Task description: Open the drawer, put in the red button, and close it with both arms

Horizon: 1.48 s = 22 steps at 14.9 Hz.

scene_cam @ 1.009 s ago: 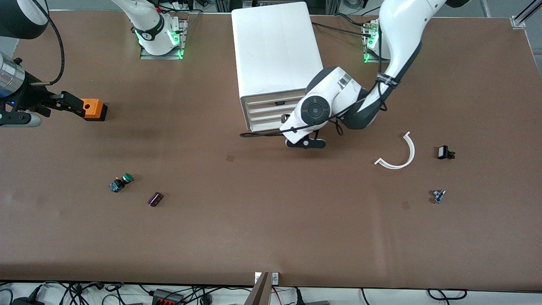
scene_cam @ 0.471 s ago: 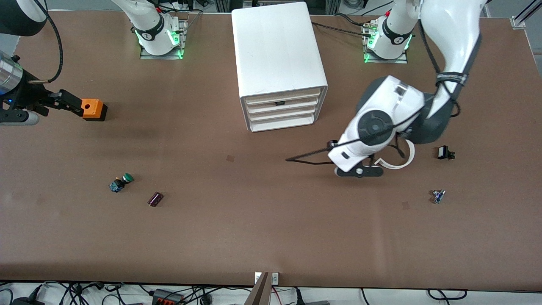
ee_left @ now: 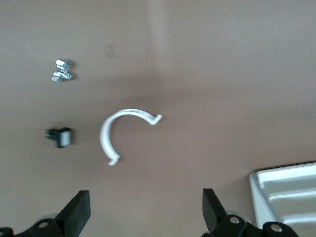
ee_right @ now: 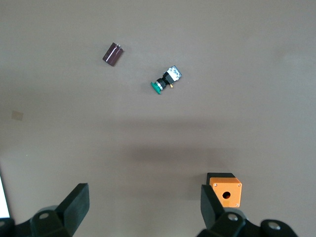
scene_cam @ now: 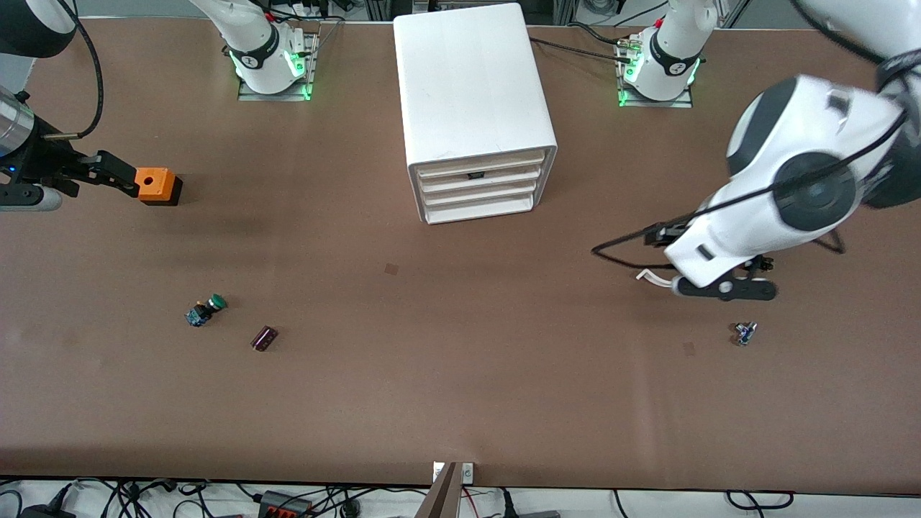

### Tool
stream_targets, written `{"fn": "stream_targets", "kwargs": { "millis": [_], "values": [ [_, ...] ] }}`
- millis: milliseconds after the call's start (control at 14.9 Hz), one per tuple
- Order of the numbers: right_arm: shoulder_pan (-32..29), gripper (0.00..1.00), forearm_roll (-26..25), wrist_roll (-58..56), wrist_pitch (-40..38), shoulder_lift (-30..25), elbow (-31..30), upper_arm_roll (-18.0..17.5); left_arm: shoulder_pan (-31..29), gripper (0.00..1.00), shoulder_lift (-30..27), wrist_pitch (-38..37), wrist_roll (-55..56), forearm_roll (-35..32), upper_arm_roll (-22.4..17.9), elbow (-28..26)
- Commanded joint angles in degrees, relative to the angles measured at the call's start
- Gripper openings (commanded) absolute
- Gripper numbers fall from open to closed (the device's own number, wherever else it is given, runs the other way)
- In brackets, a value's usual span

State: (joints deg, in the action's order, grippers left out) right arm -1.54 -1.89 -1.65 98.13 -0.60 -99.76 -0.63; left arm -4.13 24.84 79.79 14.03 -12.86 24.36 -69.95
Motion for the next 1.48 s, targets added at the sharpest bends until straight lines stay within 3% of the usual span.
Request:
{"fn": "stream_targets", "kwargs": {
  "millis": [0,202,471,740,1413],
  "values": [
    [-0.57,1.00,-0.39,-0.99,-1.01,-0.72,0.27,-0.68,0.87,1.00,-9.43,-0.25,-9.52,8.26,-10.44,-6.23],
    [-0.57,1.00,-0.39,-0.99,-0.75,-0.72,0.27,-0.68,3.06,1.00,-18.22,4.55,-18.94,10.14,-18.54,-14.74],
    [-0.57,1.00,-0.21,-0.90,-0.92,-0.63,0.36,-0.68,3.51,1.00,-30.28,19.50,-18.78,9.70,-20.14,-30.39],
    [-0.84,1.00,-0.04,-0.64,-0.57,-0.46,0.44,-0.51,6.23,1.00,-30.12,19.26,-17.37,14.59,-24.70,-30.95],
    [-0.84,1.00,0.05,-0.37,-0.57,-0.54,0.53,-0.60,5.80,1.00,-26.34,13.73,-17.55,14.53,-24.01,-25.59]
  ]
}}
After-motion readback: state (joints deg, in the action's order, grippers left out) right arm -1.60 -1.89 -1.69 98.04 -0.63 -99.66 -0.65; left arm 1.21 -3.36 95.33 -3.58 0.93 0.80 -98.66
